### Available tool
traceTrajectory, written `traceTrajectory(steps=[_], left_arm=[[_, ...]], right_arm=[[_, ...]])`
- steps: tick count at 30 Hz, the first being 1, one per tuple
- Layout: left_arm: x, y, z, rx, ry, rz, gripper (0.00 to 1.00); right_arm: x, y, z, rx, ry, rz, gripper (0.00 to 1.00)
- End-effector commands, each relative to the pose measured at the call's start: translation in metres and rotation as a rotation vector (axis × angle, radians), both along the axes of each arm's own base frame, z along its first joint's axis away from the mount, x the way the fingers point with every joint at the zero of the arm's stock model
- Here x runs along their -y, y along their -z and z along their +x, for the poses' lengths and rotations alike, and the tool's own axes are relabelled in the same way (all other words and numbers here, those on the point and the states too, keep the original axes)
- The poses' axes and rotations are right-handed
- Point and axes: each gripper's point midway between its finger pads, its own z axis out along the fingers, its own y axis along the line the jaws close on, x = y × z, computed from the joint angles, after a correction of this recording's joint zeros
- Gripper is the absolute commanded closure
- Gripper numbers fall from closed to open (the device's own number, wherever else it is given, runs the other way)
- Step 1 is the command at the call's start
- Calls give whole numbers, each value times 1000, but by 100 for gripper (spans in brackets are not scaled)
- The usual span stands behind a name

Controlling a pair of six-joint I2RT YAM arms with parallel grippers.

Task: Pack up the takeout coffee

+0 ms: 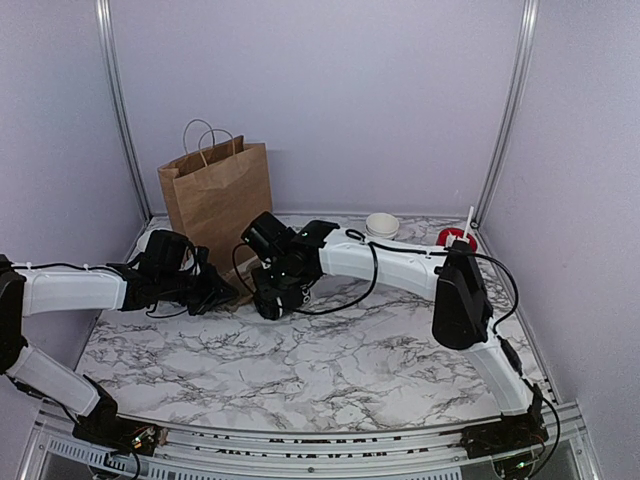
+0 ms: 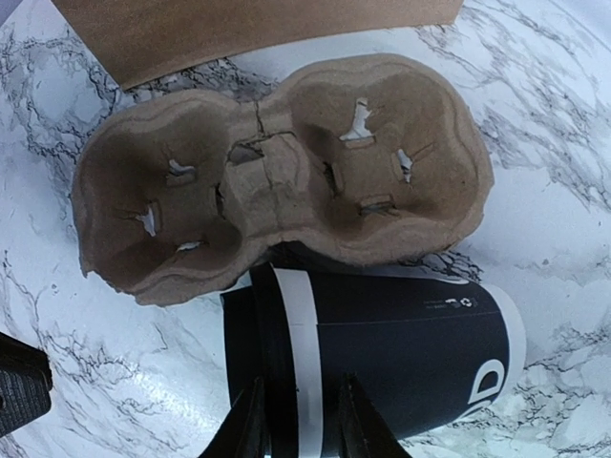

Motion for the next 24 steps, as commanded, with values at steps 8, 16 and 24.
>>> traceTrajectory(steps=[8, 16, 24], left_arm=[[-1, -3, 1, 22, 10, -7, 91], [-1, -4, 1, 25, 10, -7, 91], [-1, -6, 1, 30, 9, -9, 91]], right_arm=[[3, 5, -8, 36, 8, -83, 82], [-4, -6, -12, -2, -1, -8, 100], [0, -57, -3, 0, 18, 191, 100]])
